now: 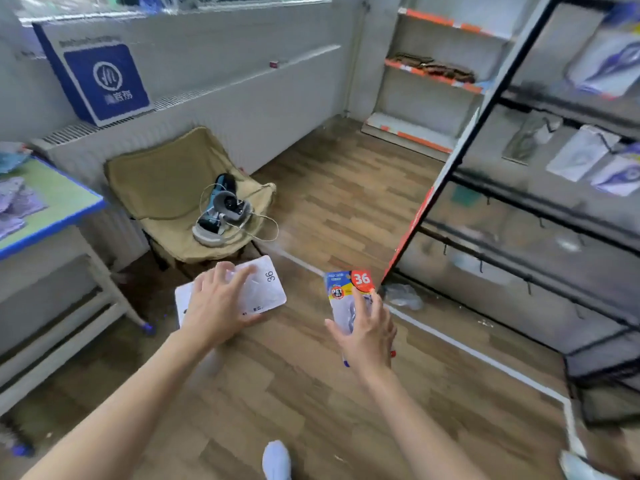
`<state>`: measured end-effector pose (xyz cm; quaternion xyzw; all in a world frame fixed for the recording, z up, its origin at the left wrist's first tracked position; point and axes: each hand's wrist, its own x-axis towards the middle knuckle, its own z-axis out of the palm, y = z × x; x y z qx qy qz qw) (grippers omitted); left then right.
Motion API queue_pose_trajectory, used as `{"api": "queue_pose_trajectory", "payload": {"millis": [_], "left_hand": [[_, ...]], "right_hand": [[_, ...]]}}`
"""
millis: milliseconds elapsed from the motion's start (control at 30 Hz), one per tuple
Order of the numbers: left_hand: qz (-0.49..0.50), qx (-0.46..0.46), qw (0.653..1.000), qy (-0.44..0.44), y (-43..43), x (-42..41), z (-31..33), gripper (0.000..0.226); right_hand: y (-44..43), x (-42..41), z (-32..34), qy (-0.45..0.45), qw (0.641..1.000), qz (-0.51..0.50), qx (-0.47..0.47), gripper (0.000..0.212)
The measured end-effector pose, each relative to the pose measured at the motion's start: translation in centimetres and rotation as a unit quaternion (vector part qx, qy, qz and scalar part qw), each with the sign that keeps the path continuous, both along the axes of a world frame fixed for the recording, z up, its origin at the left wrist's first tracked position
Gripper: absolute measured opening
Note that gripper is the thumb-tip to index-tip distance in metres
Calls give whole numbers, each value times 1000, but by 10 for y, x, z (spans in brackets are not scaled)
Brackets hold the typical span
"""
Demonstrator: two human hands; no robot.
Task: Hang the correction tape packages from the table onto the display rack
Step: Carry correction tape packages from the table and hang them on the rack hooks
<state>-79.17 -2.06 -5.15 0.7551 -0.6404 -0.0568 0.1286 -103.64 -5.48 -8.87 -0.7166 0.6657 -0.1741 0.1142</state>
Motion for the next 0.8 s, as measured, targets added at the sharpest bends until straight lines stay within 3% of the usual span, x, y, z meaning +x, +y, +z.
{"api": "queue_pose_trajectory", "payload": {"millis": [300,800], "left_hand": [[-134,-15,991,-4,-49,-153,14,89],[-191,-62,980,-18,-221,-384,28,91]], "right_hand": [[7,-155,8,-35,992,-121,-20,80],[-139,-378,43,-52,977,-184,-97,78]]}}
